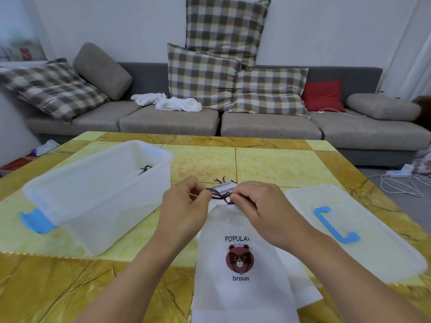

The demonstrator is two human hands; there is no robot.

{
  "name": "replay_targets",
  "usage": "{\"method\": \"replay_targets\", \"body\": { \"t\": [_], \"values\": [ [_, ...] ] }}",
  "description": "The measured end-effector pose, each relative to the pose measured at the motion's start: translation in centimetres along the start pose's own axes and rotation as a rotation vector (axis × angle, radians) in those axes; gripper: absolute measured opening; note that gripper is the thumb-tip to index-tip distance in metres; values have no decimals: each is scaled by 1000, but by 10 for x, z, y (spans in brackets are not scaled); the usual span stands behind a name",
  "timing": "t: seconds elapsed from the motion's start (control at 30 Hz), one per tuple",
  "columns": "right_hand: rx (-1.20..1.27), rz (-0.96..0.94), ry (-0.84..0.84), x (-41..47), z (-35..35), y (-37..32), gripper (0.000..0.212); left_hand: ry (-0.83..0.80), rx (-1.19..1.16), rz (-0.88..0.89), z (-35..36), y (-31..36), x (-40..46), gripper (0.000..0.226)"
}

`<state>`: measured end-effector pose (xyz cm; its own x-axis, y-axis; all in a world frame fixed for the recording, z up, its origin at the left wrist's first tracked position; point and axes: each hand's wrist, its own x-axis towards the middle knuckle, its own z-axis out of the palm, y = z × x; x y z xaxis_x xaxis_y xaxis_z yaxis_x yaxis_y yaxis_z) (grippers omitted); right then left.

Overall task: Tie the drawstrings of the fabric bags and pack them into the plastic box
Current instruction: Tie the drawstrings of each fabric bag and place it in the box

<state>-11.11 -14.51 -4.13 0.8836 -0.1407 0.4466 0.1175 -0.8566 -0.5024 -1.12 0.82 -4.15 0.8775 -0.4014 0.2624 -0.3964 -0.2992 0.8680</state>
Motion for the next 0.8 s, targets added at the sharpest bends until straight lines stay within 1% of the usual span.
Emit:
{"method": "replay_targets", "body": {
  "t": [0.07, 0.17, 0.23, 0.33, 0.47, 0.57, 0.67, 0.7, 0.73, 0.8],
  "values": [
    [23, 11, -7, 0, -1, 0, 24, 13, 26, 11, 2, 0, -1, 16],
    [65, 39, -8, 1, -6, 0, 21, 41, 188, 123, 3, -2, -3, 16],
    [136, 81, -4, 0, -10, 1, 21, 44, 263, 166, 1, -4, -1, 16],
    [224, 143, 9, -1, -15, 3, 24, 25, 355, 175, -5, -6, 3, 15],
    [227, 174, 6, 0, -21, 7, 29, 48, 459, 217, -12, -8, 10, 11],
    [209, 218, 24, 1, -26, 12, 20, 40, 494, 225, -13, -8, 13, 11],
    [266, 286, -3, 1, -26, 11, 8, 12, 509, 201, -13, -10, 13, 10],
    [263, 313, -25, 0, -26, 10, 18, -11, 486, 178, -12, -11, 13, 10],
    [235, 353, -44, 0, -25, 8, 32, -42, 402, 133, -11, -11, 11, 10],
    [101, 445, -91, -1, -20, 3, 57, -143, 79, -36, -8, -7, 5, 9]
  ]
}}
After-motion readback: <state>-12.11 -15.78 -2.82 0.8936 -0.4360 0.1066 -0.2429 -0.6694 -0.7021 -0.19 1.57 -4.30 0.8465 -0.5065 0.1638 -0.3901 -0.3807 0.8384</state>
